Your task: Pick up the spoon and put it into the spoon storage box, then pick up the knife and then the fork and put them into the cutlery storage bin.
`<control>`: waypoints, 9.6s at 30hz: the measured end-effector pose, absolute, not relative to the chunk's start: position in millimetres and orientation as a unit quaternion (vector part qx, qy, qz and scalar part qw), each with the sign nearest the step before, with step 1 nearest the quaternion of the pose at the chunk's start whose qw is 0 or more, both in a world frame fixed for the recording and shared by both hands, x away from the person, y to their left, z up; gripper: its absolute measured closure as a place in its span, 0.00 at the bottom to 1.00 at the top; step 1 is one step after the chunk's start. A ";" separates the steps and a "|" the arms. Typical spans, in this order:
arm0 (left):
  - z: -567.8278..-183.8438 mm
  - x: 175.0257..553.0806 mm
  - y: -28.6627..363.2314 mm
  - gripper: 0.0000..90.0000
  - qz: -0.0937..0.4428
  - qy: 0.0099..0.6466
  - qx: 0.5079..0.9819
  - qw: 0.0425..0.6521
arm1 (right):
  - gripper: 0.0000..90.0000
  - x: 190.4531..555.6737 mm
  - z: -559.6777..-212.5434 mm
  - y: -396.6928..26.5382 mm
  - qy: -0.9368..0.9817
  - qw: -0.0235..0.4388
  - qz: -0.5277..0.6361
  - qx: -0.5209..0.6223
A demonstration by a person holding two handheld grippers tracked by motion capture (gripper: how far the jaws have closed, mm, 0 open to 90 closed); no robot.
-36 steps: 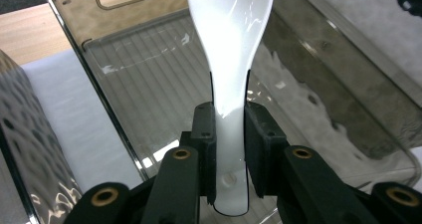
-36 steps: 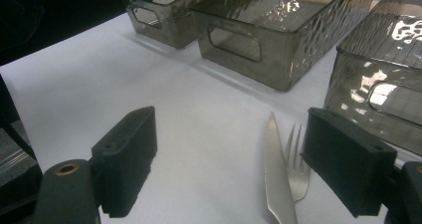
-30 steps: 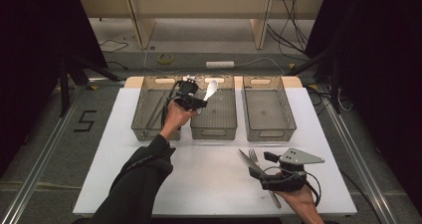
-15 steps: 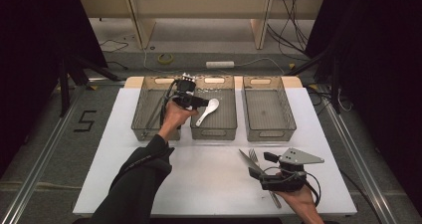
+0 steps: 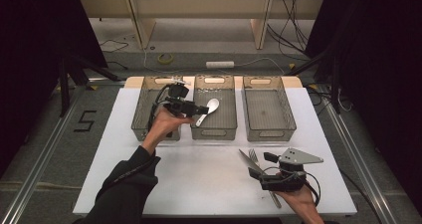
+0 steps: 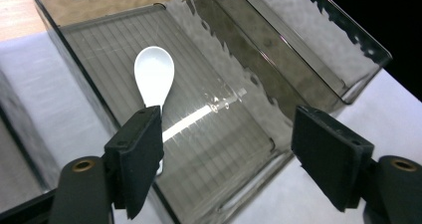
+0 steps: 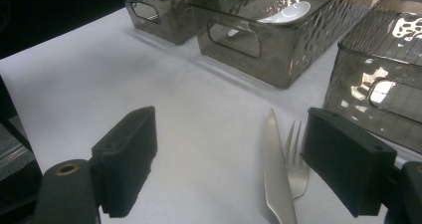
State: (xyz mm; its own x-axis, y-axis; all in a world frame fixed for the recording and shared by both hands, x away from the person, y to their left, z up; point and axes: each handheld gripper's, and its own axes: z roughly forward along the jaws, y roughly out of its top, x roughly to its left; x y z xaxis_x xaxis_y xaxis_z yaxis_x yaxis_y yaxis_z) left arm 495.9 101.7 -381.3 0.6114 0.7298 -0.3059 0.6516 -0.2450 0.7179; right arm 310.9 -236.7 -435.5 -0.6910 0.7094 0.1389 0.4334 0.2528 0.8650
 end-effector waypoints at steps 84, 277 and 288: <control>-415.7 361.8 159.8 0.21 0.097 0.354 0.792 0.487 | 0.31 328.8 -450.6 -259.5 0.843 0.125 0.332 0.405; -418.1 340.0 183.4 0.20 0.158 0.352 0.758 0.526 | 0.90 516.0 -350.8 -248.5 0.827 0.125 0.334 0.435; -418.0 339.6 183.1 0.20 0.158 0.351 0.758 0.526 | 0.90 524.4 -362.5 -250.5 0.816 0.129 0.329 0.458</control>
